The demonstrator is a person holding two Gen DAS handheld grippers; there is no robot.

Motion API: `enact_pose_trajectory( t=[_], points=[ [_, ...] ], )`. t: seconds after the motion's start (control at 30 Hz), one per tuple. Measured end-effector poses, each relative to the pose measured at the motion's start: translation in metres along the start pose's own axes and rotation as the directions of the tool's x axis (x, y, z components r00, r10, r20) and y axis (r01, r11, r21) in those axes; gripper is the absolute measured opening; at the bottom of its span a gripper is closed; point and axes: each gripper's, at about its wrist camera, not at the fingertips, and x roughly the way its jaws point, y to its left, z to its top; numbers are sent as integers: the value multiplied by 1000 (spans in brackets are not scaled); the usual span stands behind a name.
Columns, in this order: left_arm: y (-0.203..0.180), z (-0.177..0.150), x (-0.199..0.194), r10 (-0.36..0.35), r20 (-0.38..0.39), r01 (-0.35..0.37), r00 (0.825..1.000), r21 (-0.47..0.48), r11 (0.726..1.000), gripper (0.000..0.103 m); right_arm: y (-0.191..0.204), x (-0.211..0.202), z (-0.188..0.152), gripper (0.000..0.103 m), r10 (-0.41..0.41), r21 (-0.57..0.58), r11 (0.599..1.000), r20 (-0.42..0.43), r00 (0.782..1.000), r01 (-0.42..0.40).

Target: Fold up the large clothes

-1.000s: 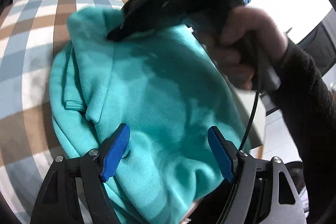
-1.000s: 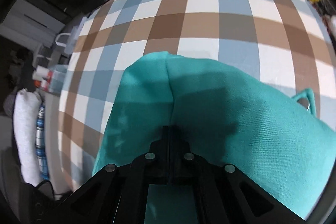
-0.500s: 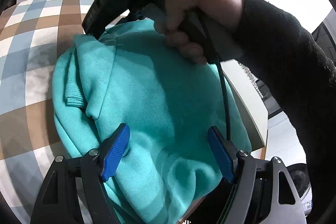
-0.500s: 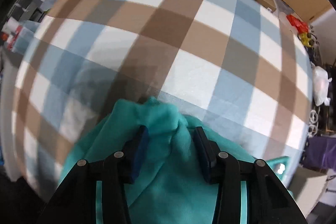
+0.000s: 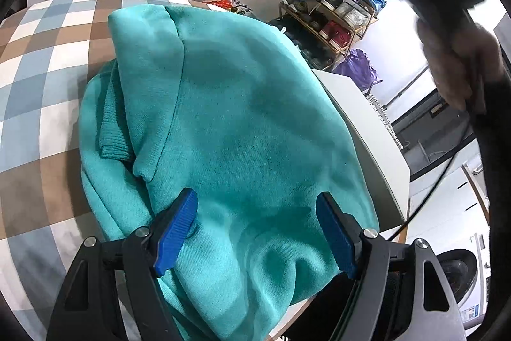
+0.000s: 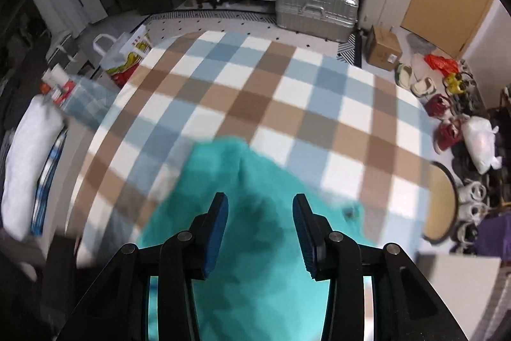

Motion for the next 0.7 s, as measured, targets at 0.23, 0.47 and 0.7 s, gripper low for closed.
enact_pose_trajectory(
  t=[0.23, 0.47, 0.7],
  points=[
    [2, -3, 5, 45, 17, -46, 999, 19, 999, 72, 24, 56, -55, 0, -94, -112, 991, -167, 981, 76],
    [2, 0, 8, 82, 26, -83, 996, 17, 996, 72, 11, 86, -49, 2, -30, -7, 1000, -157, 987, 29],
    [0, -2, 9, 88, 37, -89, 995, 9, 996, 72, 3, 59, -65, 1, 22, 117, 993, -44, 999, -16]
  ],
)
